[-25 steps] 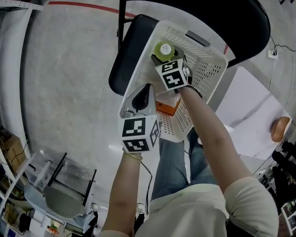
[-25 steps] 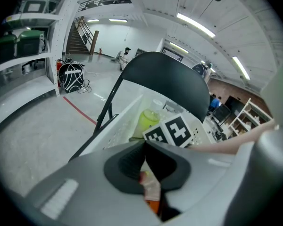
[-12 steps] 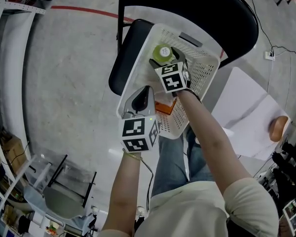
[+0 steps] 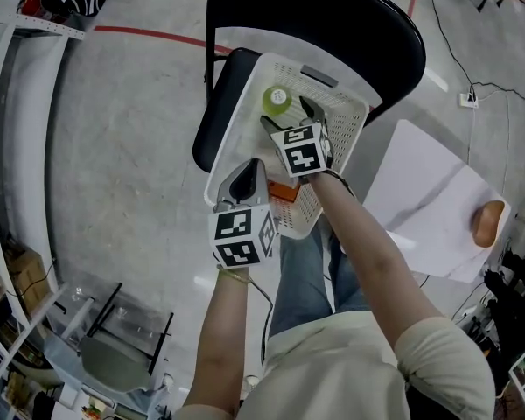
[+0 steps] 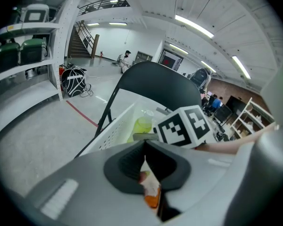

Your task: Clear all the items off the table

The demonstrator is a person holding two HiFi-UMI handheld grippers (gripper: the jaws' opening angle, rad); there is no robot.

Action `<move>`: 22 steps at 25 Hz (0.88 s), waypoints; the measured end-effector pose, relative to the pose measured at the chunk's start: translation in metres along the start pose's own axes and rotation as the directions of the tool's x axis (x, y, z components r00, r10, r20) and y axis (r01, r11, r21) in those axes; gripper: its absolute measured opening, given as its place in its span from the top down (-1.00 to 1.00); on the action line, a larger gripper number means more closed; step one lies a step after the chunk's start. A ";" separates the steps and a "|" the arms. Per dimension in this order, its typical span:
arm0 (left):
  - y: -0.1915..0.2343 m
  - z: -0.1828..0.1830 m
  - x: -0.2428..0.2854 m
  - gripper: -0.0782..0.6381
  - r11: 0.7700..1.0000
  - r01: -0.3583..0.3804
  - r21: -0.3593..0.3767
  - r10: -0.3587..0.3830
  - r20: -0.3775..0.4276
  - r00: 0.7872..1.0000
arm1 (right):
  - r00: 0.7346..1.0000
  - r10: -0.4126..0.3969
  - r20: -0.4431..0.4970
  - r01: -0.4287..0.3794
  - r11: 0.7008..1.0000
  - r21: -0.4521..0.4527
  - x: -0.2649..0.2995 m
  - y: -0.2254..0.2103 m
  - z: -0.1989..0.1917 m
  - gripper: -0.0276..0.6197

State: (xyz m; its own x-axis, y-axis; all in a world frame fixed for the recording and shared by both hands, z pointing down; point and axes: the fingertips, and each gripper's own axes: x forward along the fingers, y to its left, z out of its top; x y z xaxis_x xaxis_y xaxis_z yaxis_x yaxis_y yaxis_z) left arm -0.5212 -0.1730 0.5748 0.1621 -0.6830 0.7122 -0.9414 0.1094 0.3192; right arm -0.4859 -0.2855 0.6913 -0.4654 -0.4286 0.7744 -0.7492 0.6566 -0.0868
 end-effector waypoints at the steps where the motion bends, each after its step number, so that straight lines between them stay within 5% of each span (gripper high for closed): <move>1: -0.002 0.001 -0.002 0.76 1.000 -0.001 -0.001 0.001 0.001 1.000 | 1.000 -0.001 0.007 0.001 1.000 0.011 -0.007 0.000 0.004 -0.35; 4: -0.008 0.003 -0.010 0.76 1.000 -0.004 -0.004 0.004 0.005 1.000 | 1.000 -0.004 0.031 0.003 0.999 0.045 -0.030 -0.001 0.017 -0.30; 14: -0.043 0.020 -0.027 0.76 1.000 0.030 0.010 -0.030 0.008 1.000 | 0.994 -0.060 0.089 0.048 0.989 0.137 -0.118 -0.021 0.045 0.55; 19: -0.069 0.026 -0.030 0.76 0.995 0.066 0.074 -0.066 -0.003 0.998 | 0.993 -0.079 0.093 0.061 0.983 0.175 -0.162 -0.038 0.039 0.91; 22: -0.084 0.030 -0.032 0.76 0.990 0.087 0.108 -0.087 -0.010 0.996 | 0.991 -0.099 0.095 0.081 0.981 0.175 -0.189 -0.049 0.034 0.91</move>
State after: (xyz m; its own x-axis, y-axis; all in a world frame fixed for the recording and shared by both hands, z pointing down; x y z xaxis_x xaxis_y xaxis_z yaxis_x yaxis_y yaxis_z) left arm -0.4560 -0.1819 0.5066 0.2459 -0.6827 0.6881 -0.9500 -0.0288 0.3109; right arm -0.3772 -0.2580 0.5283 -0.4317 -0.5483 0.7162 -0.8552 0.5012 -0.1318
